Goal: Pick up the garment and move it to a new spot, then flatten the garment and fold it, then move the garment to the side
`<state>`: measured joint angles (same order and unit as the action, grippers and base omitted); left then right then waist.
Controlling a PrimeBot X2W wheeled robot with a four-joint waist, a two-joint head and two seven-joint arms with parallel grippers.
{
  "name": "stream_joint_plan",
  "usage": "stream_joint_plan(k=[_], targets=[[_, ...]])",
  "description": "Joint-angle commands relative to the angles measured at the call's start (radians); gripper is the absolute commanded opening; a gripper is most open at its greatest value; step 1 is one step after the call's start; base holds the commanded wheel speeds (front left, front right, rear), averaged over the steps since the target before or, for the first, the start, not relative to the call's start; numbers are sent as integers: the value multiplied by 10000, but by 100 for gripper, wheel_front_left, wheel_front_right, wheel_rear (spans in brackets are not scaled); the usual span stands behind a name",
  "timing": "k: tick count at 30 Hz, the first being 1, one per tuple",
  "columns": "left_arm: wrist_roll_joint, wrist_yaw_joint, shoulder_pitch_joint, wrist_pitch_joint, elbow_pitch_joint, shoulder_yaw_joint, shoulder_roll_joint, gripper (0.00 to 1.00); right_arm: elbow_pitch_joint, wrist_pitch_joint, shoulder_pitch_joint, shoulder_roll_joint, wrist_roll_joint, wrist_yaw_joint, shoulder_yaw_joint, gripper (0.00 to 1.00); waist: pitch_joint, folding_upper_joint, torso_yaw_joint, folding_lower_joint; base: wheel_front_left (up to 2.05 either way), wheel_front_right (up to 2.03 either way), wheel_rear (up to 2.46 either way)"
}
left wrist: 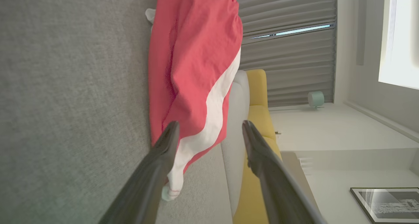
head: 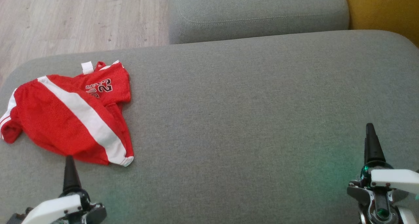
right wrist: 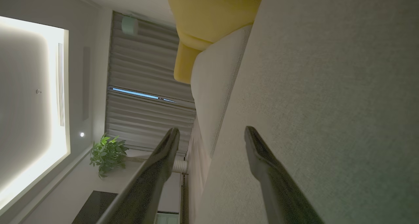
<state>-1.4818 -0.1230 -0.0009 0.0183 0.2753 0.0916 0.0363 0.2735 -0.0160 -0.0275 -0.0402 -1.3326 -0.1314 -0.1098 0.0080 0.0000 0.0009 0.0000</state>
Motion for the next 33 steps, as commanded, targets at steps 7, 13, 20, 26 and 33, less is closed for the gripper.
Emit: stream_joint_plan(k=[7, 13, 20, 26, 33], targets=[[826, -25, -545, -279, -849, 372, 77, 100, -798, 275, -490, -48, 1553, 2, 160, 100, 28, 0, 2, 0, 0, 0, 0], [1846, -7, -481, -457, -1062, 143, 81, 100, -1141, 452, -524, -52, 2869, 3, 109, 100, 34, 0, 16, 0, 0, 0, 0], [3432, 200, -475, -665, -1533, -274, 87, 100, -1511, 659, -495, -56, 4589, 3, 335, 100, 58, 0, 79, 0, 0, 0, 0], [4788, 452, -473, -843, -1868, -762, 91, 100, -1754, 835, -379, -60, 5916, 4, 669, 100, 63, 0, 135, 0, 0, 0, 0], [6489, 754, -508, -1080, -2215, -1440, 97, 100, -2014, 1071, -302, -65, 7379, 4, 904, 100, 74, 0, 155, 0, 0, 0, 0]])
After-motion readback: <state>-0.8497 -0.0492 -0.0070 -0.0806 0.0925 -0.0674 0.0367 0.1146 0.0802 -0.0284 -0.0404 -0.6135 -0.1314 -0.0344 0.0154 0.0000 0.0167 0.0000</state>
